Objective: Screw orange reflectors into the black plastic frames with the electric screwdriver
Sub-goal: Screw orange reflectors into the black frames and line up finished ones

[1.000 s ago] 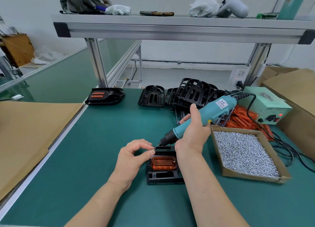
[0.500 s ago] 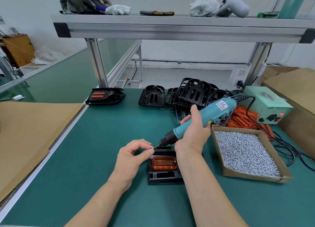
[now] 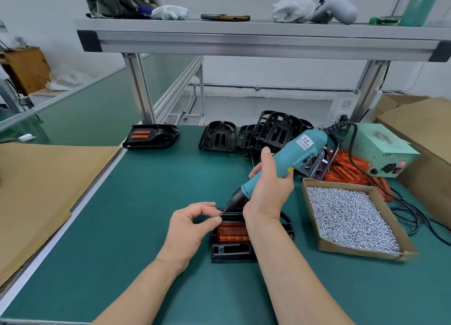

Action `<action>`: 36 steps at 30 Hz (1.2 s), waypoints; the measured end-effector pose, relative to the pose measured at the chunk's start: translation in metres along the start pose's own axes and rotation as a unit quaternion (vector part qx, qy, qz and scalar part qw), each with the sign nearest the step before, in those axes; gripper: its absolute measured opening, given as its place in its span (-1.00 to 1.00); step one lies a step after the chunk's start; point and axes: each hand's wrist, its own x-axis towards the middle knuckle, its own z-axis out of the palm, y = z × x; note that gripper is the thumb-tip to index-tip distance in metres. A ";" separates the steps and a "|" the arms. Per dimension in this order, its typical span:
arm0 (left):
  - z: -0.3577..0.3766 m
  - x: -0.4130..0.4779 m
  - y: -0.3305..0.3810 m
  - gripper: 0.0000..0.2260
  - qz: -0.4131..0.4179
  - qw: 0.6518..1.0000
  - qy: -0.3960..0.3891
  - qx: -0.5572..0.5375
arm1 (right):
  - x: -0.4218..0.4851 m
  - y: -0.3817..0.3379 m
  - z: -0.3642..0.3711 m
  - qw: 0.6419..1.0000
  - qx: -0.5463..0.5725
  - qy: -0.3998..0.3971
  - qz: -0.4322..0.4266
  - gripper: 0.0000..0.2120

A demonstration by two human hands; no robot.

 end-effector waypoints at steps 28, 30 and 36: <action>-0.025 0.008 0.002 -0.48 -0.012 0.961 -0.160 0.223 | -0.018 -0.002 0.002 0.977 -0.081 -0.179 -0.088 -0.80; -0.024 0.007 0.004 -0.47 -0.018 0.961 -0.166 0.220 | -0.018 -0.001 0.002 0.976 -0.079 -0.181 -0.089 -0.80; -0.023 0.001 0.014 -0.29 -0.038 0.954 -0.202 0.217 | -0.018 0.000 0.001 0.976 -0.082 -0.180 -0.087 -0.80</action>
